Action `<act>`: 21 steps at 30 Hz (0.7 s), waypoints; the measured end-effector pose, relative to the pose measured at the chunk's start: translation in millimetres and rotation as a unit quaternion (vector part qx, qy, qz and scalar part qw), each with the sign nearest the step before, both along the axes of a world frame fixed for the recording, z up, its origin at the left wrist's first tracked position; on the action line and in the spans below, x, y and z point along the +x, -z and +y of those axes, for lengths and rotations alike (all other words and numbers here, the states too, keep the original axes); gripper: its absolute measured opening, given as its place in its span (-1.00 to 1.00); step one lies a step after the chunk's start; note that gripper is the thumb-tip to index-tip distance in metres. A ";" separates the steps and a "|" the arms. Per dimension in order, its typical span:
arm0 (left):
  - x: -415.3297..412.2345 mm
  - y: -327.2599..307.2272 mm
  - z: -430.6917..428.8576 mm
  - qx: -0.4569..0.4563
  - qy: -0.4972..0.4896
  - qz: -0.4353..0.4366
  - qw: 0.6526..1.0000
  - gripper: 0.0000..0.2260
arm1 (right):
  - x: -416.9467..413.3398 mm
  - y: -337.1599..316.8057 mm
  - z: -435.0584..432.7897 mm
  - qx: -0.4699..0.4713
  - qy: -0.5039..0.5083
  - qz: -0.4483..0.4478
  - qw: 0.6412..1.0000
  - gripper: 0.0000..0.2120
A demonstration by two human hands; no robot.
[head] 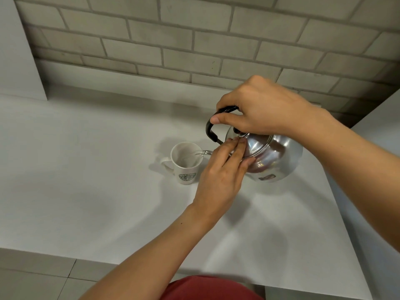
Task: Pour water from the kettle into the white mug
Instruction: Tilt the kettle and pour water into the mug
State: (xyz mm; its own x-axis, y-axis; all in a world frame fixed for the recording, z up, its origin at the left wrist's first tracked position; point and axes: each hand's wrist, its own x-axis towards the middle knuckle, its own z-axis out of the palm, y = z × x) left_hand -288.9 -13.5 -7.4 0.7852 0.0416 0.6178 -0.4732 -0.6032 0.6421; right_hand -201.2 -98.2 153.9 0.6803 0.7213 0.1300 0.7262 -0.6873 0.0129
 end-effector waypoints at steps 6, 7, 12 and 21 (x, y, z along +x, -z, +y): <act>-1.4 -7.4 -1.7 -0.027 0.008 0.005 1.000 -0.67 | -2.6 -12.7 7.1 -0.043 0.007 0.000 0.999 -0.53; -1.2 -9.2 -1.9 -0.031 0.010 0.004 0.999 -0.67 | -2.2 -15.0 7.6 -0.048 0.007 -0.003 0.999 -0.53; -2.2 -13.6 -4.7 -0.048 0.018 0.003 0.999 -0.66 | -1.2 -19.9 8.7 -0.069 0.015 -0.009 0.997 -0.50; -2.1 -12.0 -8.4 -0.071 0.028 0.004 0.997 -0.65 | -2.3 -19.9 8.4 -0.083 0.027 -0.008 0.996 -0.54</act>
State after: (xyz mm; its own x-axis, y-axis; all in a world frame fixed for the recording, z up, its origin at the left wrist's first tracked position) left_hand -291.0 -21.8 4.6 0.7936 0.0842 0.6026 -0.4984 -0.4781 0.7232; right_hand -203.5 -89.8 173.8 0.7169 0.6968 0.0221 0.6878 -0.7121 0.1411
